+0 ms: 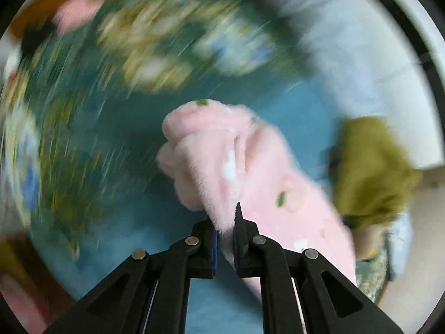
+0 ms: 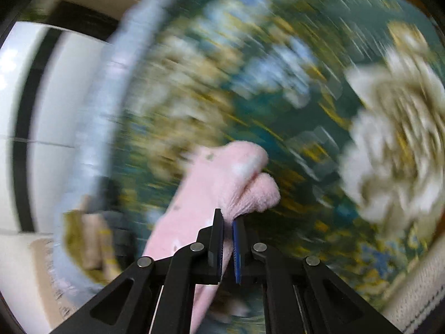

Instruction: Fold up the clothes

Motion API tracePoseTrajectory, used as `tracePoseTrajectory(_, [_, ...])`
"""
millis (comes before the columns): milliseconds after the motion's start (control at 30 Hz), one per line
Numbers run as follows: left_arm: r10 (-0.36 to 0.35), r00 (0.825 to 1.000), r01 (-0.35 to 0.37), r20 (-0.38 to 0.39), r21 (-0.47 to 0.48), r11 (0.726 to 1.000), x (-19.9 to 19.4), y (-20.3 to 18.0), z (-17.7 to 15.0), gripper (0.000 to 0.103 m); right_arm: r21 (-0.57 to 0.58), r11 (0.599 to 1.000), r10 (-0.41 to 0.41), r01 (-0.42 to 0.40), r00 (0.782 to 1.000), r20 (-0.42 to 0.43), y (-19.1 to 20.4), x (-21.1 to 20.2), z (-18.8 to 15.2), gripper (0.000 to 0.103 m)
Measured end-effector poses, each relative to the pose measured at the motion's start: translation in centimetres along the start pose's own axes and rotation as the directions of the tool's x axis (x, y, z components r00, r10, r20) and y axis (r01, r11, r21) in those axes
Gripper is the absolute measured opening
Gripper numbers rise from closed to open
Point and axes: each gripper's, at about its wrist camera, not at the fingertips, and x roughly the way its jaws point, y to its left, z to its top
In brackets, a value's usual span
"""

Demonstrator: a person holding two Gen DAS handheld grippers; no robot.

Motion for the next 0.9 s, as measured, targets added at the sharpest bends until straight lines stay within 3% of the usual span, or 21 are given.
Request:
tracePoseTrajectory(133, [0.062, 0.998, -0.064, -0.034, -0.089, 0.994, 2.5, 2.3, -1.0, 0.008, 0.02, 0.998, -0.053, 0.053, 0.999, -0.015, -1.7, 1.5, -0.4, 0.006])
tracePoseTrajectory(333, [0.092, 0.995, -0.094, -0.042, -0.044, 0.995, 3.4, 1.7, 0.4, 0.009, -0.011, 0.997, -0.078, 0.077, 0.997, -0.022, -1.5, 1.3, -0.1, 0.006])
tracePoseTrajectory(500, [0.125, 0.99, -0.129, -0.068, -0.066, 0.989, 3.0, 0.8, 0.5, 0.009, 0.024, 0.996, -0.087, 0.087, 0.996, -0.021, -1.4, 1.0, -0.3, 0.006])
tracePoseTrajectory(733, [0.157, 0.978, -0.166, -0.138, -0.056, 0.984, 2.3, -0.2, 1.2, 0.016, -0.009, 0.999, -0.041, 0.041, 0.999, 0.006, 1.5, -1.3, -0.9, 0.006])
tracePoseTrajectory(900, [0.148, 0.979, -0.163, -0.139, -0.098, 0.982, -0.1, -0.6, 1.3, 0.016, -0.132, 0.991, -0.025, 0.031, 0.999, 0.048, 6.8, -3.6, -2.7, 0.006])
